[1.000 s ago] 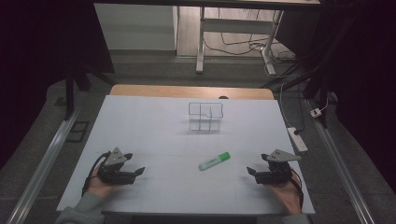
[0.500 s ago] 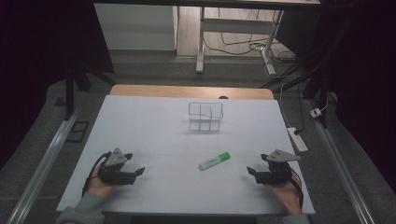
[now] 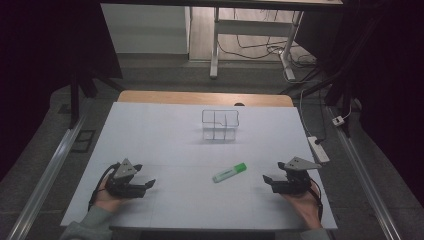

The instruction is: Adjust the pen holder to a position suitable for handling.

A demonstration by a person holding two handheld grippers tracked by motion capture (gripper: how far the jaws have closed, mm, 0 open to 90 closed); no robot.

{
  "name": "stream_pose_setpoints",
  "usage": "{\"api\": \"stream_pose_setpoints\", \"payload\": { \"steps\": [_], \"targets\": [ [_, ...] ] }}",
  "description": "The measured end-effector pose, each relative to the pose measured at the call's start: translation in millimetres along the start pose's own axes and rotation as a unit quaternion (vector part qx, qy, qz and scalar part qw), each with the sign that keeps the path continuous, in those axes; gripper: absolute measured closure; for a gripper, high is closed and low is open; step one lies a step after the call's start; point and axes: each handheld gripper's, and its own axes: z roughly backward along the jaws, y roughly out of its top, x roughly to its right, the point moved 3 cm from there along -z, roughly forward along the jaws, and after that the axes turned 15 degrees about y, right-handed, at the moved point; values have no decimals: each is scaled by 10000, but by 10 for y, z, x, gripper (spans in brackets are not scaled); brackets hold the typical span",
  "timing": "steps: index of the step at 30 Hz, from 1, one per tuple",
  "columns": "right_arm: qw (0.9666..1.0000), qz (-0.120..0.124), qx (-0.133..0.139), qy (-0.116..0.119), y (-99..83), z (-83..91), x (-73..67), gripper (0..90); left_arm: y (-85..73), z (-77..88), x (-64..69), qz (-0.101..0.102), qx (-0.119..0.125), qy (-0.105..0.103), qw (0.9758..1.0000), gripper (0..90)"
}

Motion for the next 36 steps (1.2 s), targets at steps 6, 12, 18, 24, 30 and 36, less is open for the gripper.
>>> {"api": "stream_pose_setpoints", "payload": {
  "steps": [6,12,18,24,30,36],
  "targets": [
    [10000,0,-17,21,38,-35,-12,218,0,0,1,-9,-2,9,10000,246],
    [10000,-8,23,57,87,-71,-24,228,0,-4,6,-33,-9,3,10000,246],
    [9999,13,60,149,150,-97,-45,229,-1,-7,6,-47,-15,-3,10000,246],
    [9996,130,39,263,252,-117,-65,229,-3,-6,10,-47,-20,-5,10000,246],
    [9989,217,-35,416,350,-138,-75,228,-6,-10,12,-58,-37,-9,10000,246],
    [9972,375,-282,577,399,-154,-83,222,-5,-11,15,-80,-37,-6,10000,247]
  ]
}}
